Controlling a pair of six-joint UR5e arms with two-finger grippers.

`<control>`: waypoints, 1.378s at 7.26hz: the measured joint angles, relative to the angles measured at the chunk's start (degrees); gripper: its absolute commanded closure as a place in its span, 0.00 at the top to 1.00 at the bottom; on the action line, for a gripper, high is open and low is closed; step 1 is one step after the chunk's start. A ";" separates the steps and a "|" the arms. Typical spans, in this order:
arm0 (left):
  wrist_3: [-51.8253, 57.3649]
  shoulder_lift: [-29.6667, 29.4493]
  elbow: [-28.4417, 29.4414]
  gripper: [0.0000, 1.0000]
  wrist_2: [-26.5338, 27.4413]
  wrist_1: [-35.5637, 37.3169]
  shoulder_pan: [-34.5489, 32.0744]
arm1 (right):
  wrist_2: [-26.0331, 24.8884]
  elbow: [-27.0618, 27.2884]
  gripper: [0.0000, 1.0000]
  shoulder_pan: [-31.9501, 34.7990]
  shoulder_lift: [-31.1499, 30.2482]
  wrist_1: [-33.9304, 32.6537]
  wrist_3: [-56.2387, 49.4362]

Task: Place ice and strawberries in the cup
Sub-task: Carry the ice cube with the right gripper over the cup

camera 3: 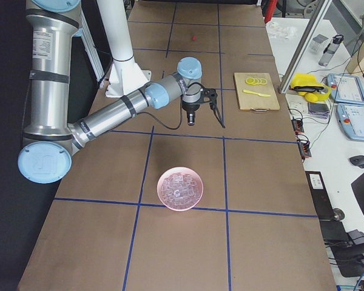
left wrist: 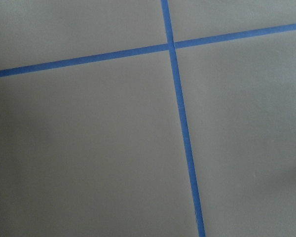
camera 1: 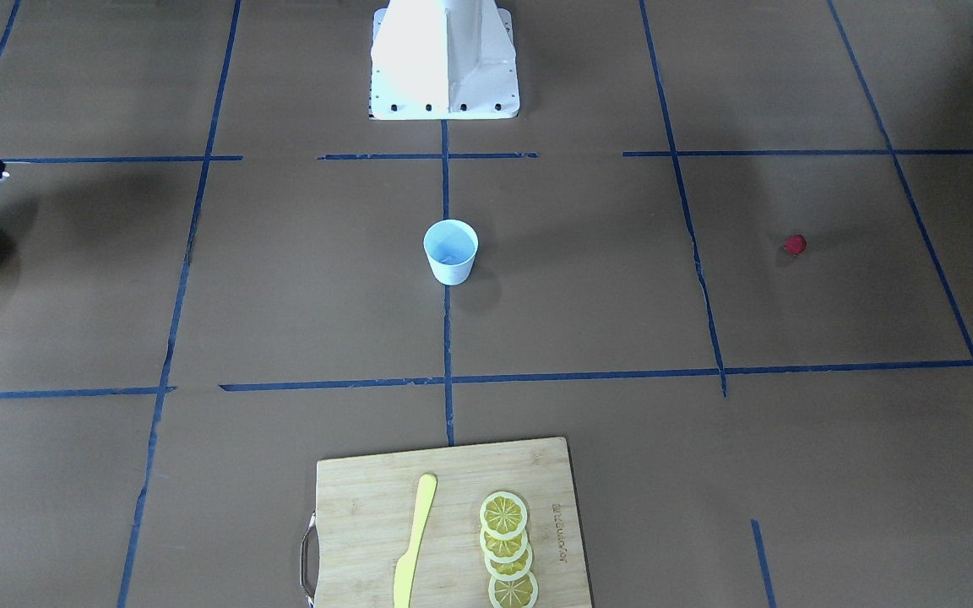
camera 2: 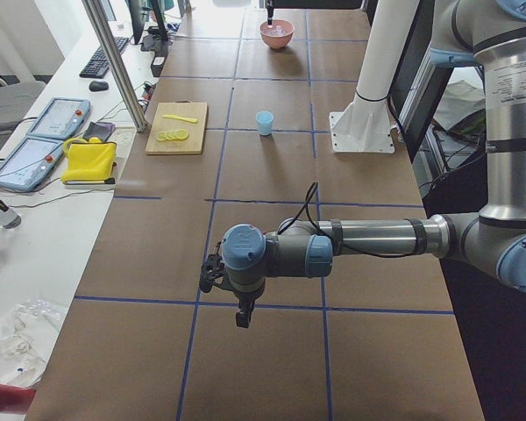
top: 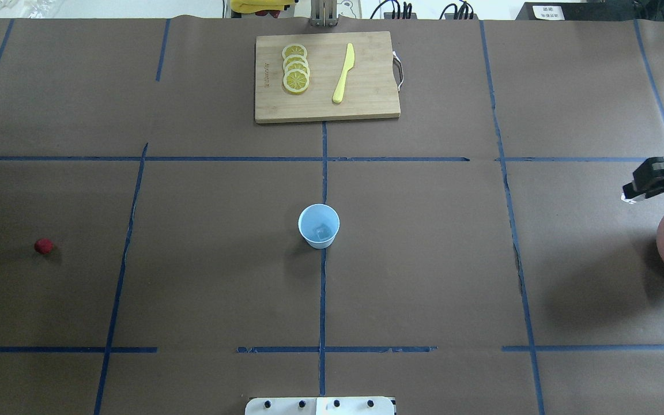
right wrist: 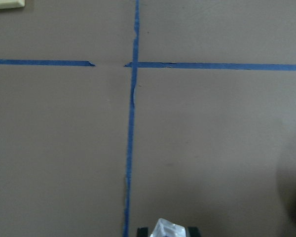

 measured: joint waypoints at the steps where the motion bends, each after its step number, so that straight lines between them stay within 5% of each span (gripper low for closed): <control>1: 0.00 -0.02 0.00 1.00 0.00 0.01 -0.02 | -2.81 -0.01 0.00 -5.50 4.54 -0.52 7.59; 3: 0.00 -0.06 0.00 1.00 0.00 0.03 -0.03 | -12.42 -1.52 0.00 -18.60 18.75 -8.32 21.87; 6: 0.00 -0.01 0.07 1.00 0.00 0.27 -0.01 | -23.81 -15.78 0.00 -30.45 43.53 -17.93 36.83; 10: 0.00 0.65 0.01 1.00 0.00 -0.18 0.05 | -28.89 -30.44 0.00 -34.99 54.24 -15.18 42.65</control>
